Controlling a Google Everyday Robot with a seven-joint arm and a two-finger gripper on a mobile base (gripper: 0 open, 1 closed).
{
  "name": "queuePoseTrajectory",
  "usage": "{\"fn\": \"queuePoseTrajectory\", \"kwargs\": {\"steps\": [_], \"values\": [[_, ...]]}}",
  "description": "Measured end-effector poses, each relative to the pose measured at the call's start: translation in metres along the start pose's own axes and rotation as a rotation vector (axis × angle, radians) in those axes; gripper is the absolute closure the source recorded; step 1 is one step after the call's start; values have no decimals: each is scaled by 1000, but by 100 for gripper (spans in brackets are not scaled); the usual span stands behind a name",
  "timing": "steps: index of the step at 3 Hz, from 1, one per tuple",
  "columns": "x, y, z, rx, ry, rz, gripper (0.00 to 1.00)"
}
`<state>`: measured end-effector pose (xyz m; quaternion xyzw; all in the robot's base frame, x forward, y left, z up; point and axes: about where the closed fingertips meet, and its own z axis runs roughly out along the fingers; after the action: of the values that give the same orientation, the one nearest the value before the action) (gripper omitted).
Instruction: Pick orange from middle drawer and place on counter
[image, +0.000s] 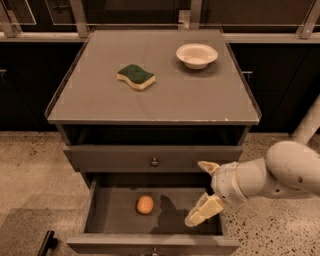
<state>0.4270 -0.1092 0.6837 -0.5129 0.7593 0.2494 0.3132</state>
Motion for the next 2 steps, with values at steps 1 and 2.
{"fn": "queuePoseTrajectory", "kwargs": {"steps": [1,2], "values": [[7,-20,9,56,-19,24,0],[18,-8,14,97,-45,58,0]]}}
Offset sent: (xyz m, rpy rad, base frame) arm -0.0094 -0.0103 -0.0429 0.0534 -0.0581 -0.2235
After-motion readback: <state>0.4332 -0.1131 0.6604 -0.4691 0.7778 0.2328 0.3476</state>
